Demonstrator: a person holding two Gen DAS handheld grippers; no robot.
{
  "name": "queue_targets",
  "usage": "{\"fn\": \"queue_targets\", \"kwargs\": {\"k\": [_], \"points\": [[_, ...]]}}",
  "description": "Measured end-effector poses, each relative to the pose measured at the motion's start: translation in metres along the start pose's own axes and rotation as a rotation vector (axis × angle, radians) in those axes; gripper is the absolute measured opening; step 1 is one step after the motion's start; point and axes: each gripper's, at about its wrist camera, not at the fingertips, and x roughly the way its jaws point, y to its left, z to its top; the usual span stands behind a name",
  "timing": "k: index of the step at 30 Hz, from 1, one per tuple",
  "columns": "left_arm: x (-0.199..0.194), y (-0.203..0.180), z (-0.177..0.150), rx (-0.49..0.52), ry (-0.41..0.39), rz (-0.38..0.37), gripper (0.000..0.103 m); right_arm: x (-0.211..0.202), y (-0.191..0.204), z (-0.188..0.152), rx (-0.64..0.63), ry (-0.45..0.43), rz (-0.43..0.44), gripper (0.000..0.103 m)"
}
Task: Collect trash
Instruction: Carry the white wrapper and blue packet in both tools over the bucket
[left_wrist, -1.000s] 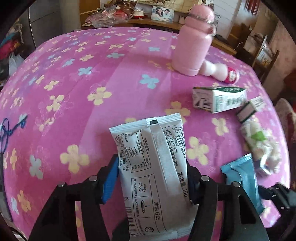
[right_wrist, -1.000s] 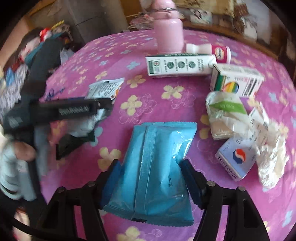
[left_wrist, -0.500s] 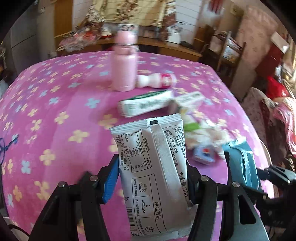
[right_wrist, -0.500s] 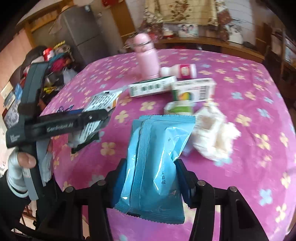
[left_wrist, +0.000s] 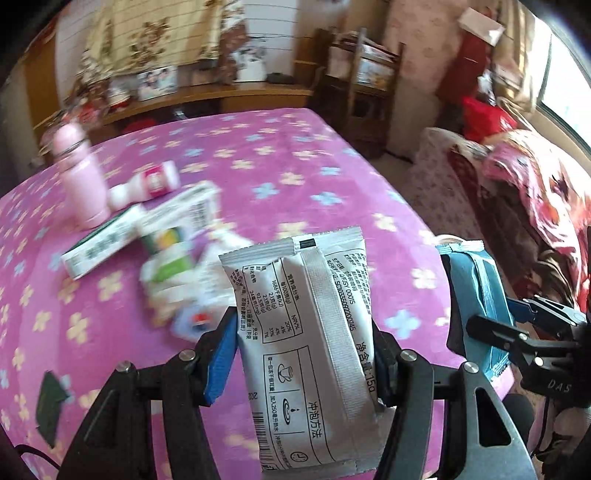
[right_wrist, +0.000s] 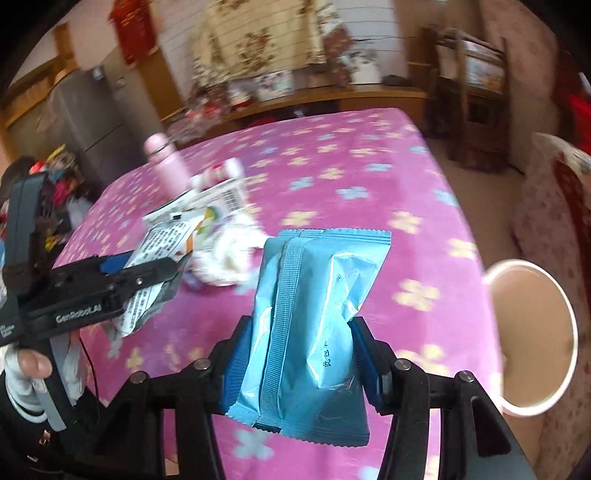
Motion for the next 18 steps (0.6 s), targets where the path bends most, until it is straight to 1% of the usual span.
{"fn": "queue_targets", "kwargs": {"k": [5,9,11,14,18], "points": [[0.017,-0.047,0.009,0.054,0.01,-0.043,0.063,-0.021,-0.054,-0.011,0.08,-0.016,-0.064,0.056],[0.031,-0.081,0.017,0.086,0.023,-0.094,0.063,-0.034,-0.096,-0.019,0.144,-0.027,-0.117,0.056],[0.037,-0.097,0.022,0.106,0.027,-0.113,0.063,-0.038,-0.116,-0.023,0.175,-0.029,-0.144,0.056],[0.052,-0.123,0.03,0.118,0.045,-0.167,0.063,-0.042,-0.144,-0.029,0.219,-0.025,-0.175,0.056],[0.069,-0.152,0.037,0.137,0.063,-0.209,0.063,-0.041,-0.177,-0.035,0.264,-0.013,-0.222,0.056]]}}
